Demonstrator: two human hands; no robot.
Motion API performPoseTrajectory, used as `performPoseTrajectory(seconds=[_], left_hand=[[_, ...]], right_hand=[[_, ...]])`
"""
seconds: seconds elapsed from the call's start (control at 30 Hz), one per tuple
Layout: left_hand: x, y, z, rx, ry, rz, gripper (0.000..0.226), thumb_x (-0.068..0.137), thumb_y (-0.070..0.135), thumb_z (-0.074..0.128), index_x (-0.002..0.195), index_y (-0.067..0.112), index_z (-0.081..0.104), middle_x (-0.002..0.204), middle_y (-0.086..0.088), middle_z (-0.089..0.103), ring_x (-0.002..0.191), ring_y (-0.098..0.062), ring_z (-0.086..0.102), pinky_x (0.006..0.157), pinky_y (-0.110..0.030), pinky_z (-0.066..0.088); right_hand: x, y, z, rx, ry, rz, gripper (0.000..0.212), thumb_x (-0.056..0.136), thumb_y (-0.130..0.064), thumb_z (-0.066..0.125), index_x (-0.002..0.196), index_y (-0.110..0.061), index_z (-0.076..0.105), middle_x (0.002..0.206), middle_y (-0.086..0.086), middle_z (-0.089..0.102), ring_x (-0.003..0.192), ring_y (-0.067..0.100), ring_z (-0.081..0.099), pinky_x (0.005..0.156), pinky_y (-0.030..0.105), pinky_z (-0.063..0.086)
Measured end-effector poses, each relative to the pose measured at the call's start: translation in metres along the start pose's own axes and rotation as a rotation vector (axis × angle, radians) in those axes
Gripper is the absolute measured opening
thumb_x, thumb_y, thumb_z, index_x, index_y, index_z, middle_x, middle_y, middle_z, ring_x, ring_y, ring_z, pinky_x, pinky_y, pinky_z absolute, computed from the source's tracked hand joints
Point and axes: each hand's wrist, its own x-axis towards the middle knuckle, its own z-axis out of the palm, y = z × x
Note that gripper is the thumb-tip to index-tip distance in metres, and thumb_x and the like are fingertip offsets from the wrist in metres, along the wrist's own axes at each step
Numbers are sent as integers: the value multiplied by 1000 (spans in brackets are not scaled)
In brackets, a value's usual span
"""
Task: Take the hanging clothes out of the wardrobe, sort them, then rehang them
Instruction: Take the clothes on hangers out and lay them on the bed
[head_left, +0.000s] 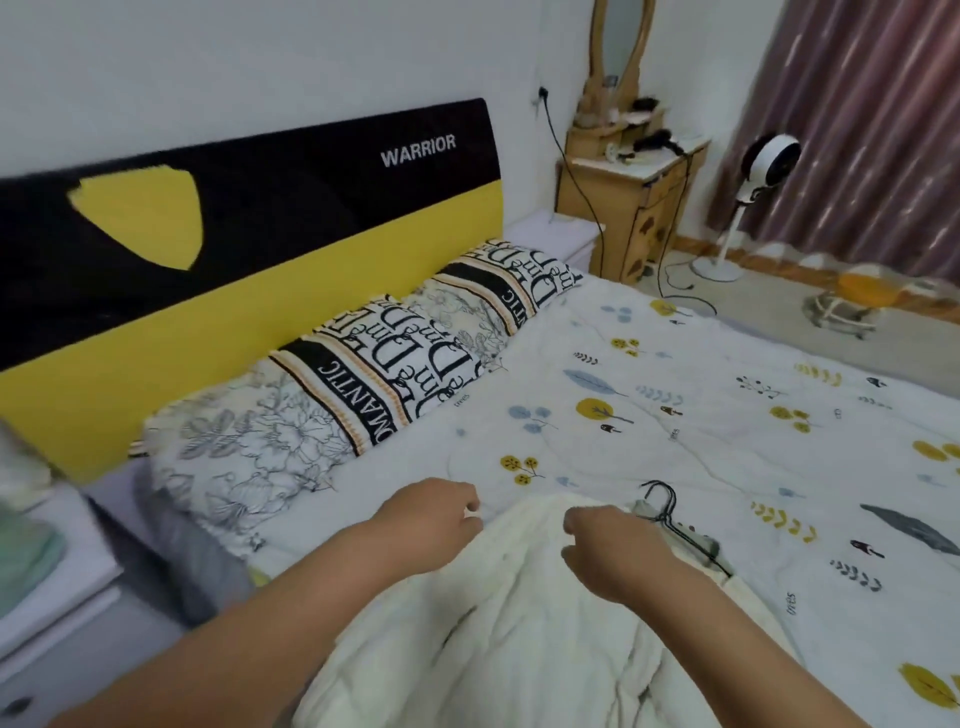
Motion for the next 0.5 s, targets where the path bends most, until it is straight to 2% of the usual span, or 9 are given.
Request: performPoseTrajectory(seconds=[0.1, 0.27, 0.4, 0.5], left_hand=[[-58, -38, -24, 2, 73, -30, 36, 97, 36, 40, 128, 19, 49, 128, -2, 54, 112, -20, 52, 90, -28, 43], [-167, -113, -61, 43, 171, -174, 37, 95, 39, 43, 127, 21, 50, 128, -1, 55, 114, -21, 53, 92, -31, 43], [-261, -174, -84, 23, 218, -310, 31, 96, 36, 42, 119, 19, 53, 121, -5, 58, 107, -22, 54, 80, -28, 41], [-329, -215, -91, 44, 287, -466, 36, 95, 39, 42, 125, 21, 51, 128, -3, 55, 114, -21, 52, 90, -30, 41]], right_hand=[[-30, -70, -19, -12, 34, -104, 32, 96, -20, 40, 127, -17, 49, 129, 5, 52, 116, 24, 52, 87, 30, 42], [-78, -190, -39, -71, 99, -328, 31, 96, -23, 41, 124, -14, 51, 126, 8, 54, 112, 27, 53, 87, 32, 44], [-110, -282, -47, -133, 89, -544, 35, 97, -24, 42, 131, -15, 47, 133, 9, 50, 120, 27, 48, 95, 34, 43], [-131, -348, -48, -214, 91, -689, 36, 97, -25, 42, 131, -13, 46, 133, 11, 51, 120, 28, 49, 95, 34, 42]])
